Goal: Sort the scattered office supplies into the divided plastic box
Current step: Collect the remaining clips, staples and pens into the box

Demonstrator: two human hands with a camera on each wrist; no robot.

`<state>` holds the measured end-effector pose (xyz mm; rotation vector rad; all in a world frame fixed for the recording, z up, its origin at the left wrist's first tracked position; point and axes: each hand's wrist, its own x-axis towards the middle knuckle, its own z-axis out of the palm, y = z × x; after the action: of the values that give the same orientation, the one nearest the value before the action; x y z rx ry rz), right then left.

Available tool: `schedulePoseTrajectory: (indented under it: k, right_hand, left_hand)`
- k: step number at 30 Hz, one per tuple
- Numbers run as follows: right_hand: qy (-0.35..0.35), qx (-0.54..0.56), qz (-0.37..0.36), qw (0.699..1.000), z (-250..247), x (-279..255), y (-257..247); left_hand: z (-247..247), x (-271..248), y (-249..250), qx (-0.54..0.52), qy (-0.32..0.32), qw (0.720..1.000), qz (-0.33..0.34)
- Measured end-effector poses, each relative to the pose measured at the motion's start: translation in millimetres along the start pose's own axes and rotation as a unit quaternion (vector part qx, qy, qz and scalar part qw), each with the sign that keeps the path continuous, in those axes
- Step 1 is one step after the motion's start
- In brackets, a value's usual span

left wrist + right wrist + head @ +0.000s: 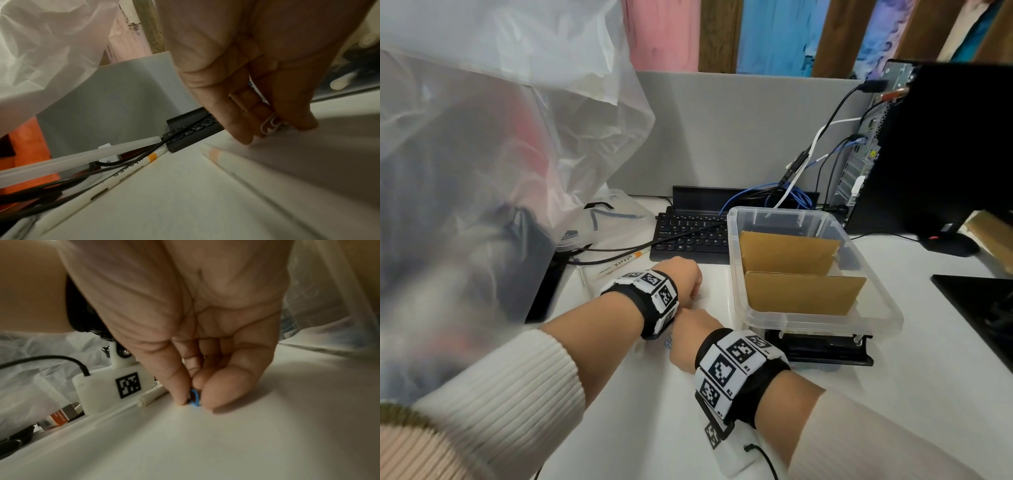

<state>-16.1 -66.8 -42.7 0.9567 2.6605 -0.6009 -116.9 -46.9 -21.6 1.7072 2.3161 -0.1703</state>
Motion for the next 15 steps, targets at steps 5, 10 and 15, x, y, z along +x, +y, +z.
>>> schedulePoseTrajectory:
  k: [5,10,15]
  right_hand:
    - [-0.017,0.020,0.015,1.000,-1,-5,3]
    - [-0.004,0.027,0.011,1.000,-2,-16,8]
    - [-0.019,0.014,0.009,1.000,-4,-24,11]
  left_hand:
    - [-2,3,3,0.012,-0.009,1.000,0.008]
    - [11,2,-7,-0.036,0.007,0.999,-0.022]
    - [4,-2,-4,-0.022,-0.046,0.998,-0.031]
